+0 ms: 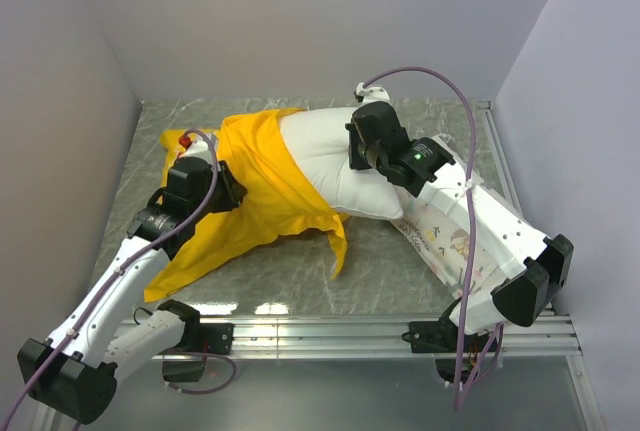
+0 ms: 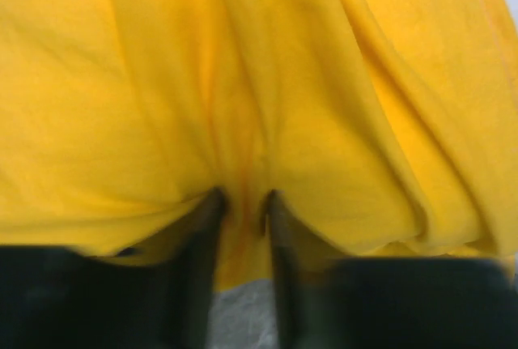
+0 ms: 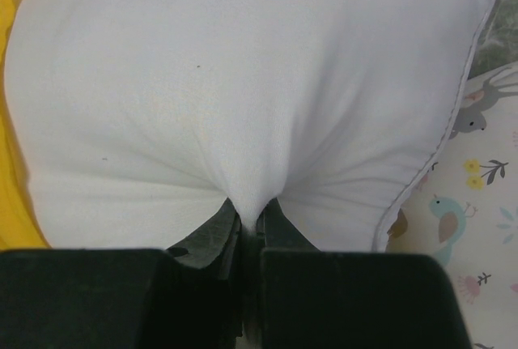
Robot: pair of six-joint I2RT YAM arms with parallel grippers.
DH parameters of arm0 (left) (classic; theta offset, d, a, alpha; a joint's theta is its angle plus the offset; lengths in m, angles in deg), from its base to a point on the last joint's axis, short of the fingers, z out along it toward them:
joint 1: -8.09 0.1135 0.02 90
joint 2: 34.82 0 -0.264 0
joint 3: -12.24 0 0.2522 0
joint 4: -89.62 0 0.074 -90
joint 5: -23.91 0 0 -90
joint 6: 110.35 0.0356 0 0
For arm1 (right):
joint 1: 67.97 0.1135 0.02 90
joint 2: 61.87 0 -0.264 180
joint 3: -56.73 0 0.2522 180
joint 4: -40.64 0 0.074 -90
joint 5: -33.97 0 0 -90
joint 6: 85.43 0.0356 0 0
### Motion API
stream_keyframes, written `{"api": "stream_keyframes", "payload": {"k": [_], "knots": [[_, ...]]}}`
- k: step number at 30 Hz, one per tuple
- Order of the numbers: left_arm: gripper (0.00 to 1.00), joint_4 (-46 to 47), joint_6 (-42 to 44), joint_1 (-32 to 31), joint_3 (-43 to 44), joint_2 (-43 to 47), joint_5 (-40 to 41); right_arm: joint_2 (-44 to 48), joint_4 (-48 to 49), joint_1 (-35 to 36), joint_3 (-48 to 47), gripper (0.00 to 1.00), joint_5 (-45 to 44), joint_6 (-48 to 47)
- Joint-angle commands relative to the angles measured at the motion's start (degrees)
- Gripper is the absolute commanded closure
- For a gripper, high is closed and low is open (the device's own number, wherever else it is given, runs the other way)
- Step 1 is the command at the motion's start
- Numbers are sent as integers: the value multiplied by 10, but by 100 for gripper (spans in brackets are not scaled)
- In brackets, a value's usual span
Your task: Remove the pillowcase from the pillow
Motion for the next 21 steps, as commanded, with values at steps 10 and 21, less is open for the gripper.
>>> {"api": "stream_keyframes", "payload": {"k": [10, 21], "knots": [[100, -76, 26, 40, 52, 9, 276, 39, 33, -18, -51, 100, -44, -20], [100, -40, 91, 293, 138, -15, 190, 66, 41, -50, -22, 100, 4, -17]]}}
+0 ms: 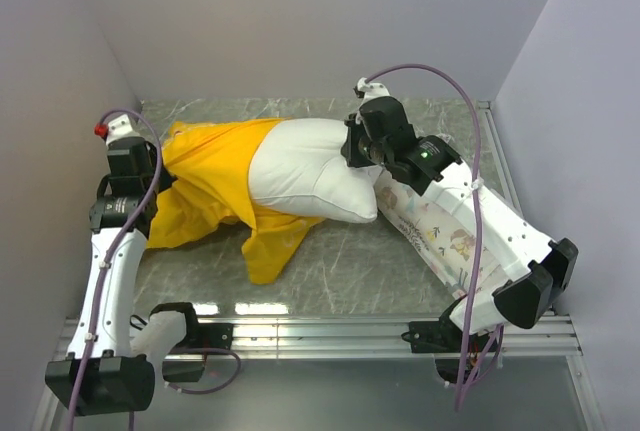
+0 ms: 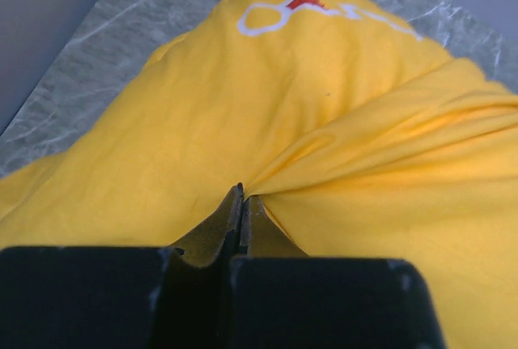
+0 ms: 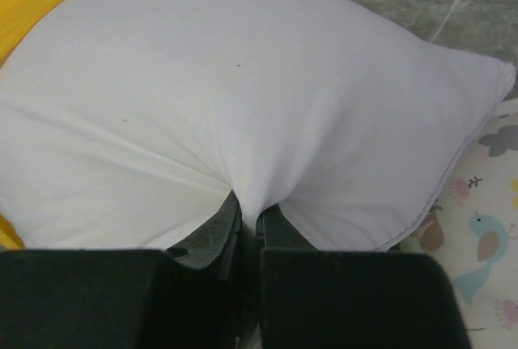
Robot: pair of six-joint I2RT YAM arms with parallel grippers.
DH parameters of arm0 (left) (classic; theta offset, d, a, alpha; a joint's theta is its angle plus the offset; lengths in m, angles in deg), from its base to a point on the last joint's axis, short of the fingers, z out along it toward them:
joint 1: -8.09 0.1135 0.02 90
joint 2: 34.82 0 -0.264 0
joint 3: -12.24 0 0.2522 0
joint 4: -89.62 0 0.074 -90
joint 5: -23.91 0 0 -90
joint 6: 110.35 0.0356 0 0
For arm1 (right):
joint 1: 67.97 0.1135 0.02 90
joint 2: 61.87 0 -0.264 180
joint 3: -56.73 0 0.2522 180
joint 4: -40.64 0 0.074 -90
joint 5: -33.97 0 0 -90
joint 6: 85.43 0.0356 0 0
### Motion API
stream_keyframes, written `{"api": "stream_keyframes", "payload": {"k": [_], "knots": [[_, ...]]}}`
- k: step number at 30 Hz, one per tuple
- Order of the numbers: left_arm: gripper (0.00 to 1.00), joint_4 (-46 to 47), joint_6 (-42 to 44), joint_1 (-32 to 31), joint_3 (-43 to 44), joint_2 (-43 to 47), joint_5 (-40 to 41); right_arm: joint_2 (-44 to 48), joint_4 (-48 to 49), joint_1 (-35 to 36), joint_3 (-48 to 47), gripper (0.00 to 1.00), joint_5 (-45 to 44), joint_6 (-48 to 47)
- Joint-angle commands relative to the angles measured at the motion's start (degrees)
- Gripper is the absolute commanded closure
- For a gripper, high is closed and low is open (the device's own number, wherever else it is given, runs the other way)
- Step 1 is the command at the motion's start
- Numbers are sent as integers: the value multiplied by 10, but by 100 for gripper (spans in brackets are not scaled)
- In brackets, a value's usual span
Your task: Remove the pillowcase from the pillow
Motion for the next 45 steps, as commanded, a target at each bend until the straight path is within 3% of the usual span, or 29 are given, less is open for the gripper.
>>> {"api": "stream_keyframes", "payload": {"k": [1, 9, 13, 15, 16, 17, 19, 22, 28, 33, 45], "knots": [[100, 29, 38, 32, 57, 3, 68, 56, 35, -35, -3, 100, -57, -18], [100, 39, 49, 29, 47, -37, -45, 13, 76, -3, 49, 100, 53, -27], [99, 33, 57, 10, 50, -62, -45, -10, 79, 17, 48, 100, 72, -39], [100, 33, 56, -4, 55, -68, -37, -7, 74, 30, 45, 80, 44, -53], [100, 35, 56, -7, 56, -70, -35, -1, 77, 46, 48, 56, 27, -60], [99, 35, 57, -9, 57, -72, -35, 14, 83, 54, 49, 47, -3, -68], [100, 32, 57, -17, 60, -73, -33, 28, 82, 73, 45, 31, -24, -83], [99, 31, 55, -27, 60, -72, -31, 51, 87, 114, 46, 22, -69, -111], [100, 31, 56, -34, 56, -67, -32, 66, 136, 247, 106, 10, -163, -204], [100, 30, 57, -37, 56, -65, -38, -9, 162, 338, 130, 6, -234, -256], [99, 14, 67, -38, 77, -55, -41, -147, 215, 373, 162, 0, -394, -285]]}}
